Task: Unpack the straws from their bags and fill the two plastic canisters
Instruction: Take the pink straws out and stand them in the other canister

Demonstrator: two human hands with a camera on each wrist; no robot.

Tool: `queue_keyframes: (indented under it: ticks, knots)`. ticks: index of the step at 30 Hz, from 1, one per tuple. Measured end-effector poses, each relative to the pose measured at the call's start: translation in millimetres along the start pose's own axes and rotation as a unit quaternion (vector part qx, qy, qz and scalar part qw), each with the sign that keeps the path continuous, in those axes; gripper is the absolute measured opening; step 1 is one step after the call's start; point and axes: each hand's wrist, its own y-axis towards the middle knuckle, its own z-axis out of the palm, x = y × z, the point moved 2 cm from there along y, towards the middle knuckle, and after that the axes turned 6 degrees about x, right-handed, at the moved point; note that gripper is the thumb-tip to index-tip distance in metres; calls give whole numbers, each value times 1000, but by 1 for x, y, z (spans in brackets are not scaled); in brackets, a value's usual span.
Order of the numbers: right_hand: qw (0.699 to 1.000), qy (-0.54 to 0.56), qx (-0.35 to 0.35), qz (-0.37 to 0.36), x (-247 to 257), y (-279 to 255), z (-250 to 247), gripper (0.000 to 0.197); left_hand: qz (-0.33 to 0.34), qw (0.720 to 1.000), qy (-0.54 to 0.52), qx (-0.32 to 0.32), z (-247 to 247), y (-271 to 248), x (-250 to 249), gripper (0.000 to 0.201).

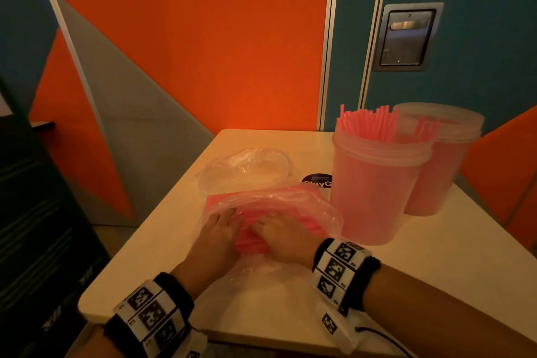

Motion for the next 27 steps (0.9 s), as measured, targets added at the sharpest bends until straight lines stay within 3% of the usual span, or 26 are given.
queue_keyframes:
  ticks: [3,6,12,16,19,21,23,27]
  knots:
    - [1000,19,11,-5,9,3,6,21,30,995,-89,25,3,-1,1,49]
    - [999,24,30,15,8,2,4,21,35,988,-153,-5,-5,-6,-3,52]
    - [996,57,52,54,6,5,10,19,42,992,-119,-28,-24,-19,-12,70]
    - [991,97,55,70,3,7,11,21,-4,992,-121,24,-19,-25,-8,83]
    - [973,220,55,46,2,-1,-1,32,-4,992,-130,0,-22,-26,-5,82]
    - [956,294,11,-10,4,-12,-18,43,-1,992,-129,-11,-24,-26,0,79]
    - [953,297,-14,-48,3,-18,-26,44,9,991,-124,-41,-28,-24,4,73]
    - [971,238,23,2,-3,-19,-26,38,1,986,-145,-77,-36,-19,7,62]
